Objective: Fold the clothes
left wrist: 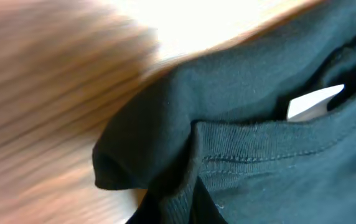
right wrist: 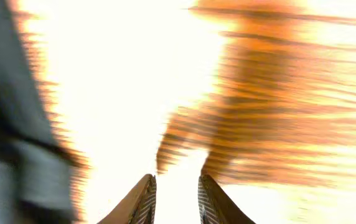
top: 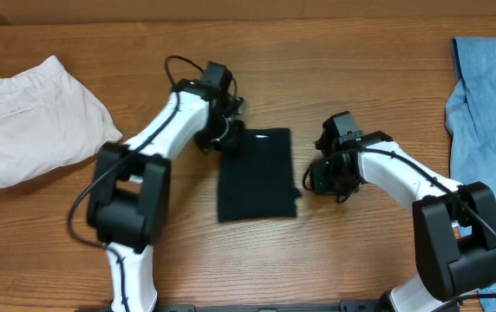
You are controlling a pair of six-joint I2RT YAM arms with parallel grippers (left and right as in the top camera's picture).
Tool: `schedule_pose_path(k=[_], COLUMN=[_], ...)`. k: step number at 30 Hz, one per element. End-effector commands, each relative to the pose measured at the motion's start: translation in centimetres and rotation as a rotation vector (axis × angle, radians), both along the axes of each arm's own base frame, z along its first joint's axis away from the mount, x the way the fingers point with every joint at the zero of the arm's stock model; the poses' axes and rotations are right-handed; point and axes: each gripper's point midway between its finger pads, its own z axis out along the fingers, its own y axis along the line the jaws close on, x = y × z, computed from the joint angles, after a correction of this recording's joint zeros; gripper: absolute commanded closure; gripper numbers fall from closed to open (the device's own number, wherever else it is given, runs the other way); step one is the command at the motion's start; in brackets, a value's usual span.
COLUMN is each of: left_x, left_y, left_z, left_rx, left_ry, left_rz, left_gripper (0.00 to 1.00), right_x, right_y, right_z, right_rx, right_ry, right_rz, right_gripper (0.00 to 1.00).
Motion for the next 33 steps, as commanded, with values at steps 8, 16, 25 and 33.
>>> schedule_pose_path(k=[8,16,25,33], left_x=[1.0,0.8,1.9,2.2], left_y=[15.7,24.6,31.3,35.3], left_z=[14.8,20.0,21.9,23.3], left_rx=[0.364,0.487,0.435,0.244], left_ry=[-0.361,-0.509,-0.62,-0.712], left_rz=[0.322,0.493,0.654,0.74], left_gripper=[0.96,0.95,0.94,0.93], right_x=[4.1,3.1,2.9,2.8], right_y=[-3.1,-3.9,-3.9,-3.9], right_z=[9.6,9.9,9.8,9.8], right_rx=[-0.025,-0.044,-0.046,-0.046], right_ry=[-0.258,-0.231,-0.222,-0.222], right_rz=[-0.088,-0.095,-0.095,-0.095], right_gripper=[0.73,0.73,0.73,0.73])
